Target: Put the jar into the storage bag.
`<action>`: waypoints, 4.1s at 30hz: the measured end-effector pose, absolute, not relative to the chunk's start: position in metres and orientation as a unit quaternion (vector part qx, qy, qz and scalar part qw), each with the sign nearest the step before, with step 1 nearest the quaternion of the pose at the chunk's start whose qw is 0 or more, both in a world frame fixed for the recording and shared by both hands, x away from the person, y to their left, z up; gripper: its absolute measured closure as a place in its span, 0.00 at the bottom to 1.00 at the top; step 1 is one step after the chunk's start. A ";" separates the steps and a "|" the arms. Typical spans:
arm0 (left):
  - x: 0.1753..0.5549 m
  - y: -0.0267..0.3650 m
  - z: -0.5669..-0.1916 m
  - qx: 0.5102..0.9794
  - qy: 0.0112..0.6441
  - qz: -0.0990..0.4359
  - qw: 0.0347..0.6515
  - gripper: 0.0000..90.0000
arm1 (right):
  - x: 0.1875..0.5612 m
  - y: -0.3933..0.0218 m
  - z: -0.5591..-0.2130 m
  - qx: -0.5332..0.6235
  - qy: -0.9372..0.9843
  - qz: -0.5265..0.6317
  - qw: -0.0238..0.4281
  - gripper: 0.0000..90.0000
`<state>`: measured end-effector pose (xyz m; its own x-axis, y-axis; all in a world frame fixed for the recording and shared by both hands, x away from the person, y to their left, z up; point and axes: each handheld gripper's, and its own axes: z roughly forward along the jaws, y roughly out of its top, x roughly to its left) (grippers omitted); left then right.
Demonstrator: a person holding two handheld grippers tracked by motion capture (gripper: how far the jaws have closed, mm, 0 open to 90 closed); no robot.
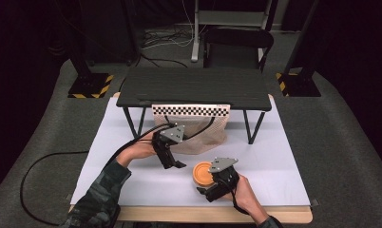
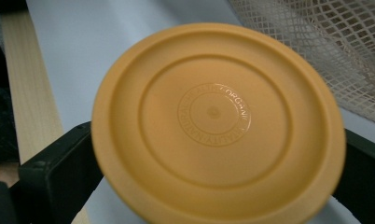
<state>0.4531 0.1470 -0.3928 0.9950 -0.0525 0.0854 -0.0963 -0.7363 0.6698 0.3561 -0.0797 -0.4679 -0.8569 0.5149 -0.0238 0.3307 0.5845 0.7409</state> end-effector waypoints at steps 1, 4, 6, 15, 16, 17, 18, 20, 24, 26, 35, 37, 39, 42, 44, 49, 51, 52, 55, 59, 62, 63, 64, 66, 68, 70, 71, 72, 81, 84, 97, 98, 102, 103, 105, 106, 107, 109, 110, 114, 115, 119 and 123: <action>0.453 0.147 -0.393 0.931 -0.041 0.031 0.361 0.00 | 0.357 -0.079 -0.469 0.239 0.883 0.385 0.118 0.00; 0.453 0.147 -0.392 0.931 -0.041 0.031 0.361 0.00 | 0.358 -0.077 -0.474 0.241 0.884 0.383 0.118 0.00; 0.453 0.147 -0.393 0.931 -0.041 0.031 0.360 0.00 | 0.358 -0.077 -0.474 0.242 0.884 0.381 0.122 0.00; 0.453 0.147 -0.393 0.931 -0.039 0.031 0.361 0.00 | 0.359 -0.077 -0.476 0.244 0.881 0.388 0.119 0.06; 0.453 0.147 -0.393 0.931 -0.039 0.031 0.360 0.00 | 0.359 -0.076 -0.477 0.241 0.882 0.388 0.116 0.09; 0.453 0.147 -0.393 0.932 -0.040 0.031 0.360 0.00 | 0.359 -0.076 -0.478 0.239 0.884 0.385 0.115 0.10; 0.453 0.147 -0.393 0.932 -0.040 0.031 0.360 0.00 | 0.359 -0.076 -0.478 0.239 0.884 0.385 0.116 0.10; 0.453 0.147 -0.392 0.932 -0.041 0.030 0.360 0.00 | 0.360 -0.076 -0.478 0.238 0.884 0.386 0.112 0.10; 0.453 0.147 -0.392 0.932 -0.041 0.031 0.360 0.00 | 0.360 -0.076 -0.478 0.239 0.883 0.388 0.112 0.10; 0.453 0.147 -0.392 0.931 -0.041 0.030 0.360 0.00 | 0.360 -0.076 -0.478 0.239 0.883 0.388 0.113 0.10; 0.452 0.147 -0.392 0.932 -0.042 0.032 0.359 0.00 | 0.361 -0.081 -0.469 0.247 0.878 0.388 0.129 0.10; 0.452 0.147 -0.392 0.932 -0.042 0.032 0.359 0.00 | 0.362 -0.083 -0.467 0.252 0.876 0.389 0.132 0.10; 0.452 0.147 -0.392 0.932 -0.041 0.032 0.359 0.00 | 0.363 -0.086 -0.464 0.256 0.875 0.388 0.136 0.10; 0.452 0.147 -0.392 0.932 -0.041 0.032 0.359 0.00 | 0.365 -0.088 -0.461 0.260 0.873 0.388 0.142 0.10; 0.452 0.147 -0.392 0.932 -0.041 0.031 0.359 0.00 | 0.366 -0.089 -0.458 0.262 0.871 0.389 0.145 0.10; 0.452 0.147 -0.392 0.932 -0.041 0.030 0.359 0.00 | 0.369 -0.089 -0.454 0.264 0.870 0.388 0.151 0.10; 0.452 0.147 -0.392 0.932 -0.041 0.031 0.359 0.00 | 0.369 -0.089 -0.453 0.265 0.870 0.387 0.153 0.10; 0.452 0.147 -0.392 0.932 -0.042 0.031 0.359 0.00 | 0.370 -0.089 -0.452 0.265 0.869 0.387 0.154 0.10; 0.451 0.147 -0.392 0.932 -0.042 0.031 0.358 0.00 | 0.371 -0.089 -0.450 0.266 0.870 0.385 0.157 0.10; 0.451 0.147 -0.392 0.932 -0.043 0.032 0.358 0.00 | 0.373 -0.090 -0.446 0.268 0.868 0.386 0.163 0.10; 0.451 0.147 -0.392 0.932 -0.042 0.032 0.358 0.00 | 0.374 -0.091 -0.443 0.269 0.867 0.386 0.165 0.10; 0.451 0.147 -0.392 0.932 -0.042 0.032 0.358 0.00 | 0.375 -0.091 -0.442 0.270 0.866 0.387 0.166 0.10; 0.451 0.147 -0.392 0.932 -0.043 0.032 0.358 0.00 | 0.375 -0.091 -0.442 0.270 0.866 0.386 0.166 0.10; 0.451 0.147 -0.392 0.932 -0.043 0.032 0.357 0.00 | 0.377 -0.092 -0.440 0.271 0.865 0.386 0.169 0.10; 0.451 0.147 -0.392 0.932 -0.043 0.033 0.357 0.00 | 0.378 -0.092 -0.439 0.272 0.866 0.385 0.169 0.10; 0.451 0.147 -0.392 0.933 -0.043 0.033 0.356 0.00 | 0.379 -0.092 -0.437 0.272 0.865 0.385 0.171 0.10; 0.451 0.147 -0.392 0.932 -0.043 0.033 0.357 0.00 | 0.379 -0.092 -0.437 0.272 0.865 0.386 0.171 0.10; 0.451 0.147 -0.392 0.932 -0.043 0.032 0.357 0.00 | 0.380 -0.092 -0.436 0.272 0.865 0.386 0.171 0.10; 0.451 0.147 -0.391 0.933 -0.044 0.033 0.357 0.00 | 0.384 -0.090 -0.431 0.272 0.865 0.384 0.174 0.10; 0.451 0.146 -0.392 0.933 -0.043 0.034 0.356 0.00 | 0.386 -0.090 -0.429 0.272 0.865 0.385 0.175 0.10; 0.451 0.147 -0.391 0.933 -0.045 0.033 0.356 0.00 | 0.393 -0.087 -0.417 0.268 0.861 0.391 0.182 0.10; 0.451 0.147 -0.391 0.933 -0.046 0.033 0.356 0.00 | 0.394 -0.087 -0.416 0.268 0.861 0.391 0.183 0.10; 0.451 0.146 -0.391 0.933 -0.045 0.033 0.356 0.00 | 0.395 -0.086 -0.413 0.265 0.862 0.392 0.184 0.10; 0.451 0.146 -0.391 0.933 -0.045 0.033 0.356 0.00 | 0.395 -0.086 -0.413 0.266 0.861 0.392 0.184 0.10; 0.451 0.146 -0.391 0.933 -0.045 0.033 0.356 0.00 | 0.396 -0.085 -0.412 0.265 0.861 0.392 0.184 0.10; 0.451 0.146 -0.391 0.933 -0.045 0.033 0.356 0.00 | 0.396 -0.085 -0.412 0.264 0.862 0.391 0.185 0.10; 0.451 0.146 -0.391 0.933 -0.045 0.033 0.356 0.00 | 0.396 -0.084 -0.412 0.263 0.863 0.390 0.185 0.10; 0.450 0.146 -0.391 0.933 -0.044 0.033 0.357 0.00 | 0.397 -0.084 -0.412 0.263 0.863 0.390 0.185 0.10; 0.450 0.146 -0.391 0.933 -0.044 0.033 0.356 0.00 | 0.397 -0.084 -0.411 0.262 0.863 0.390 0.186 0.10; 0.451 0.146 -0.391 0.933 -0.044 0.033 0.356 0.00 | 0.398 -0.084 -0.408 0.261 0.862 0.392 0.187 0.10; 0.451 0.146 -0.391 0.933 -0.045 0.033 0.356 0.00 | 0.399 -0.084 -0.407 0.260 0.862 0.392 0.188 0.10; 0.450 0.146 -0.391 0.933 -0.045 0.033 0.356 0.00 | 0.400 -0.086 -0.402 0.261 0.860 0.395 0.191 0.10; 0.450 0.146 -0.391 0.933 -0.044 0.033 0.356 0.00 | 0.402 -0.086 -0.397 0.260 0.857 0.401 0.193 0.10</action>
<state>0.4498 0.1463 -0.3906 0.9939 -0.0591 0.0934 -0.1063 -0.7432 0.6606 0.4023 -0.0857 -0.3975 -0.7896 0.6013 -0.1223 0.2914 0.5429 0.7876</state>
